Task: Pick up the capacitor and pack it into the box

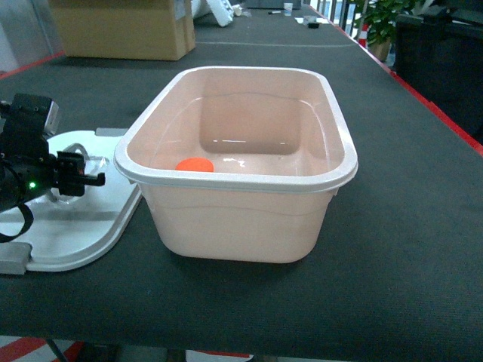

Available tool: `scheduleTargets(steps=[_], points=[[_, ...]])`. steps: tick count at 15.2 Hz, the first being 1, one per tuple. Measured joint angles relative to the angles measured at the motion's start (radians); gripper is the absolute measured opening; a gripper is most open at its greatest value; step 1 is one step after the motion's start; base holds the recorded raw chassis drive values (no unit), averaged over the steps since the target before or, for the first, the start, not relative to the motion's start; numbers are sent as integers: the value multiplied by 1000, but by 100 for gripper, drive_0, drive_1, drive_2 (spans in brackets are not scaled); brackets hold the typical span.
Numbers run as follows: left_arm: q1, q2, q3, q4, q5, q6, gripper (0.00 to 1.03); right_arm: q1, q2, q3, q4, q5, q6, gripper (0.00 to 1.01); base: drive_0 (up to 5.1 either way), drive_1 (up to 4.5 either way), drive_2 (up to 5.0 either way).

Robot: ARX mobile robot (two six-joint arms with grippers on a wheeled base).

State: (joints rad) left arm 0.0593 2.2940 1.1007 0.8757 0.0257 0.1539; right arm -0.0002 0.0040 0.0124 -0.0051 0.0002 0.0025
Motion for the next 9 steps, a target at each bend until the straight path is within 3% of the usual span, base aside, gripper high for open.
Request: scheduleTargets(steps=[3,8,9], points=[[-4,0,0,-8,-8,-1,2,0,0,0,0,0,0,98,0,0,0],[-2,-11,0,-24,-24,-39,2,0,0,0,0,0,0,98,0,0,0],[39,-234,-22,-116,-112,-98,2,0,0,0,0,0,0,98,0,0,0]])
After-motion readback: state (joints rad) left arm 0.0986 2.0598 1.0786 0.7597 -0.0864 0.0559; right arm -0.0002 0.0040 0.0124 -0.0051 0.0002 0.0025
